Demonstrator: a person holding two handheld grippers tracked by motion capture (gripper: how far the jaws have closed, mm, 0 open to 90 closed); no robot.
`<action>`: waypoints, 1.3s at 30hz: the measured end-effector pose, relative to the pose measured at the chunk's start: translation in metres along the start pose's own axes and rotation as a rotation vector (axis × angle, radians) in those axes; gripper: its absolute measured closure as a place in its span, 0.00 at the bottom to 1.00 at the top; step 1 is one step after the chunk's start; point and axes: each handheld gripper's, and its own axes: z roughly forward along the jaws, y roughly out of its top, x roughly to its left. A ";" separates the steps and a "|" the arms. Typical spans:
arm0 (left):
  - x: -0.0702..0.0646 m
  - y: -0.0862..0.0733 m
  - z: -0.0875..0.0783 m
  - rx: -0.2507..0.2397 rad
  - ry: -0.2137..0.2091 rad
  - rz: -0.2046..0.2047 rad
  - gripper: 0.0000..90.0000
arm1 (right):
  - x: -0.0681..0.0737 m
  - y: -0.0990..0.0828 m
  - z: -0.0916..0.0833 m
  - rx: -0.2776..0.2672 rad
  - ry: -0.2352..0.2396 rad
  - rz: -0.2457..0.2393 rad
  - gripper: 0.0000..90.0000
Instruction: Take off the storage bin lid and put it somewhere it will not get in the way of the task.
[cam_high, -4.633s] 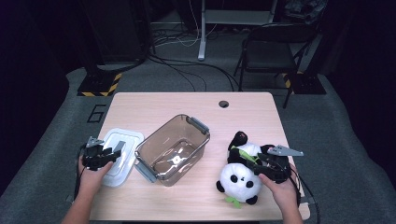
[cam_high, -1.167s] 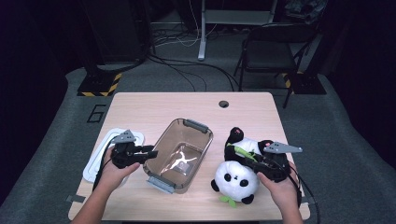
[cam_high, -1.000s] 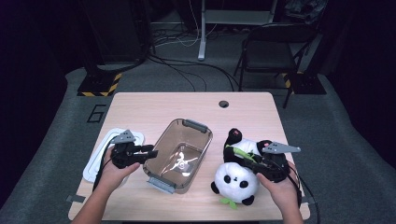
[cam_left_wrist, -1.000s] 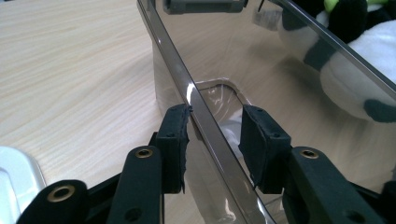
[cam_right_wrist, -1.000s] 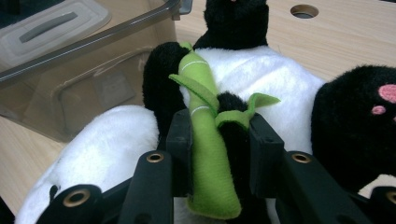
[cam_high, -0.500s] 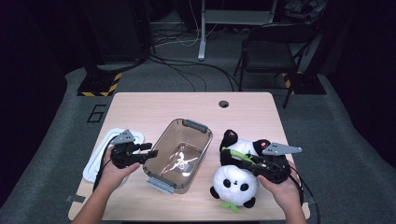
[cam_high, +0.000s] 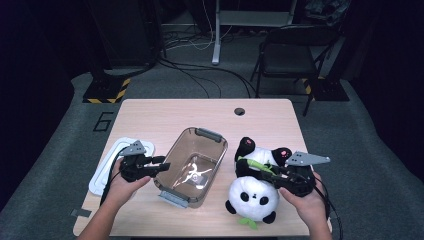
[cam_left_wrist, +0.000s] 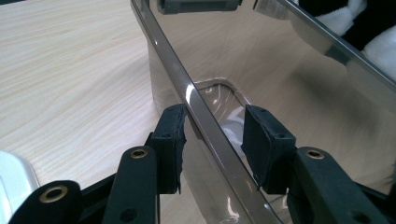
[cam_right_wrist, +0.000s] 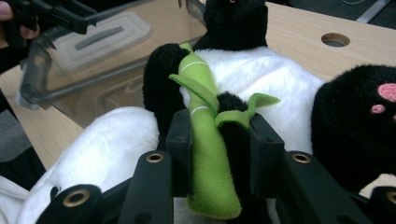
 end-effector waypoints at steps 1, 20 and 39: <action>-0.001 0.000 0.000 -0.006 -0.002 -0.004 0.65 | 0.001 0.002 -0.002 -0.003 0.004 0.005 0.74; -0.016 0.000 -0.007 -0.024 -0.048 0.028 0.59 | 0.017 0.046 -0.010 -0.024 0.037 -0.031 0.74; 0.014 -0.013 -0.035 -0.074 0.073 -0.048 0.55 | 0.032 0.079 0.008 -0.063 0.098 -0.047 0.74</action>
